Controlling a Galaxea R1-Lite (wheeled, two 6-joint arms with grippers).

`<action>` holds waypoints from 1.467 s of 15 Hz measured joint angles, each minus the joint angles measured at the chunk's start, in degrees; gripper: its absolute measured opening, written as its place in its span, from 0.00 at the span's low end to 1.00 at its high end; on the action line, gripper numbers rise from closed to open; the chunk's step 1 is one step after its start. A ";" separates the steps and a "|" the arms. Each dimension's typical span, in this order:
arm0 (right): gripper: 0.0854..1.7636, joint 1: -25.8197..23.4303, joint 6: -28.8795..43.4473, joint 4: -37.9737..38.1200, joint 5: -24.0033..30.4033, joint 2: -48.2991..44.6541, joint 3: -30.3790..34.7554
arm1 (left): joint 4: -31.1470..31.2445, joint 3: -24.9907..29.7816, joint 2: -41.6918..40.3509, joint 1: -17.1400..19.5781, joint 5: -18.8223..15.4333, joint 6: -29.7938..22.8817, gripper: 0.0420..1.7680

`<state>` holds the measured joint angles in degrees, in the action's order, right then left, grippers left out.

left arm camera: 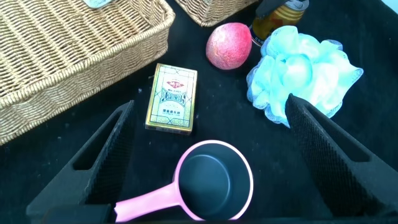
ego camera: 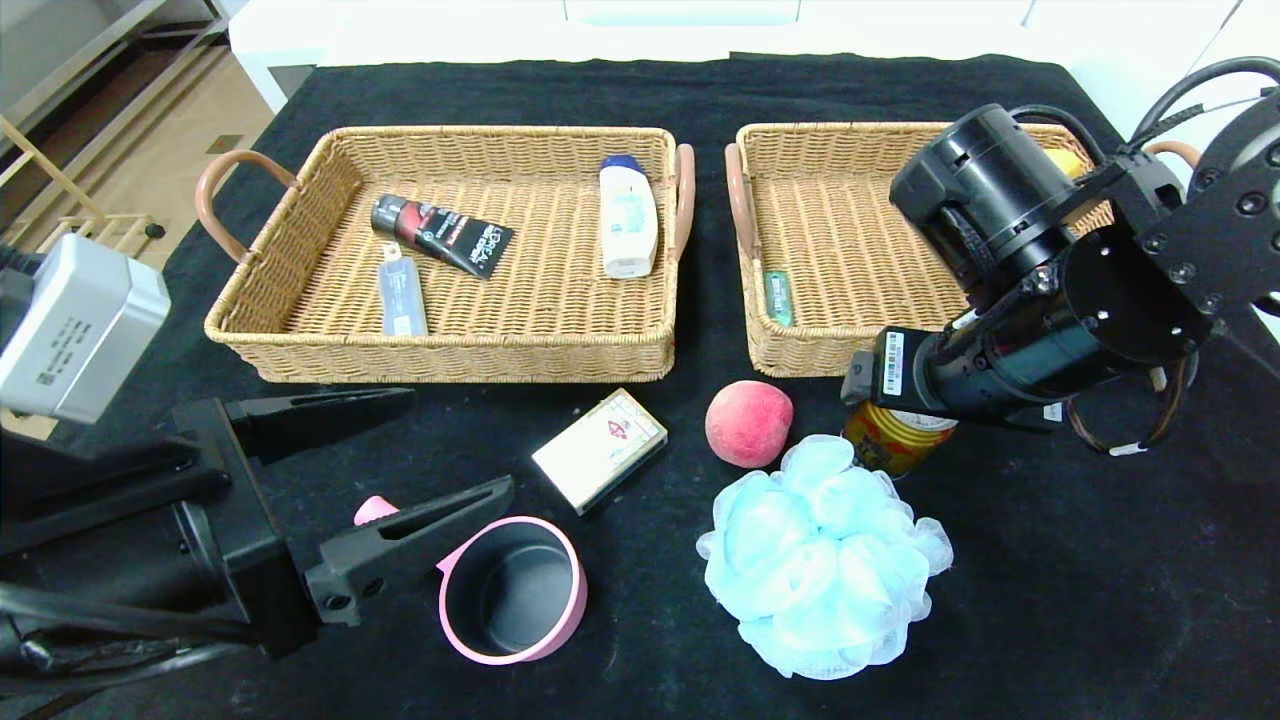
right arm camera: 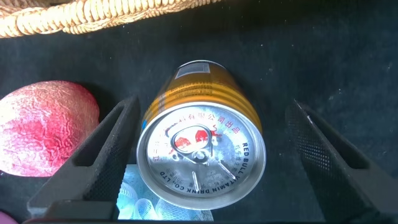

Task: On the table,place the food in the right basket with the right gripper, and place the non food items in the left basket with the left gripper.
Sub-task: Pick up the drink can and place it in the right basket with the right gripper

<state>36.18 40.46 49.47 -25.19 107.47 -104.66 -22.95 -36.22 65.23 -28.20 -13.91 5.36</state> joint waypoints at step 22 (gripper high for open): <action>0.64 1.18 0.88 0.28 0.30 0.57 0.16 | 0.09 0.52 0.69 0.06 -0.04 0.52 0.97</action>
<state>37.36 41.34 49.75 -24.88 108.05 -104.50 -22.87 -35.69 65.93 -28.14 -13.95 5.89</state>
